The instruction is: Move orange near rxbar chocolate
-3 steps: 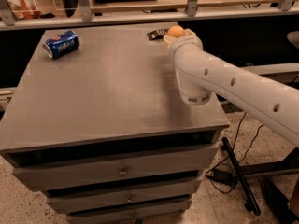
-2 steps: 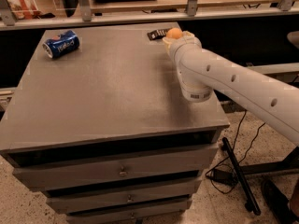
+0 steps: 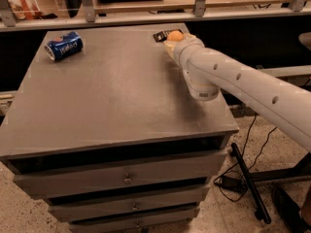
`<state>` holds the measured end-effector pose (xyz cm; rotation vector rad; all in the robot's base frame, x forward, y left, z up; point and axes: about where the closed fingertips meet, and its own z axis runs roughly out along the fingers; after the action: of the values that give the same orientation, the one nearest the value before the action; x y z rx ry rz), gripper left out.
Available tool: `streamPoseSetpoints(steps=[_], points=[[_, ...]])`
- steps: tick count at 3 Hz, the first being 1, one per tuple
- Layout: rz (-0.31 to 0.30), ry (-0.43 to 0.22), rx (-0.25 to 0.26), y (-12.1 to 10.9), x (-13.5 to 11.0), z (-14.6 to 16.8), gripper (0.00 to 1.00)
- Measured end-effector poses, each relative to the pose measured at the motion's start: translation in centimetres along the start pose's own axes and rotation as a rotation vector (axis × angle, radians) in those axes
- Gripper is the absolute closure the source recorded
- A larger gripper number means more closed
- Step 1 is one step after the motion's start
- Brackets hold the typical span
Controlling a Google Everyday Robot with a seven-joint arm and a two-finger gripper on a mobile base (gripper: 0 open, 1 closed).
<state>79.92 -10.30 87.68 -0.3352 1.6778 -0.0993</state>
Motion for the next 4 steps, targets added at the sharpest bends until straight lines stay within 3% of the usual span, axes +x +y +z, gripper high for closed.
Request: streamPoseSetpoints(steps=[4], points=[[-0.046, 0.015, 0.001, -1.5, 1.1, 4.6, 1.0]])
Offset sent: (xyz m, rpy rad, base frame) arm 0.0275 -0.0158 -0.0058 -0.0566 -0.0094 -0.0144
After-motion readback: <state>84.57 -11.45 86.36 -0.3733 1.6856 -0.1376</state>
